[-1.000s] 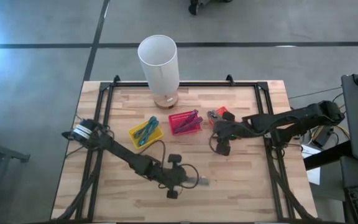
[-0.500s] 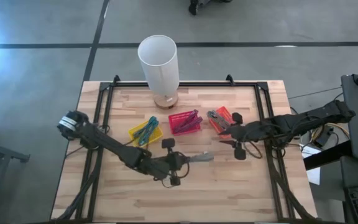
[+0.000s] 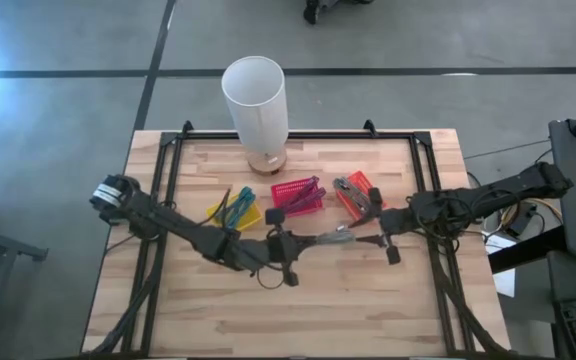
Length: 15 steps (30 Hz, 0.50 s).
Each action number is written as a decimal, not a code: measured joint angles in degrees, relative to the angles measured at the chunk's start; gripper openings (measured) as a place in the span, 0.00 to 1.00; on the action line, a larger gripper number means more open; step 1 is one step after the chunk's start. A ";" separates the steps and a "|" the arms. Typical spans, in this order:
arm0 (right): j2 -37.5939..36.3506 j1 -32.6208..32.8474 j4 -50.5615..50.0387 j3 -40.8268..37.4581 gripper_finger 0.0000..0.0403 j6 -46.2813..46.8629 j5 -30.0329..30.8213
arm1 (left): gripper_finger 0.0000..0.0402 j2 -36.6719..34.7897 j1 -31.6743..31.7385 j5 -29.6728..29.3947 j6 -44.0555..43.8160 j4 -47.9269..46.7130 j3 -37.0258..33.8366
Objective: Pick & Place USB Port
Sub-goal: Put the black and white charger cable into the orange bin
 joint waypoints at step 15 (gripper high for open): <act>3.14 0.09 4.46 -0.09 0.35 3.35 0.13 | 0.03 0.04 1.24 1.45 0.98 0.23 -0.01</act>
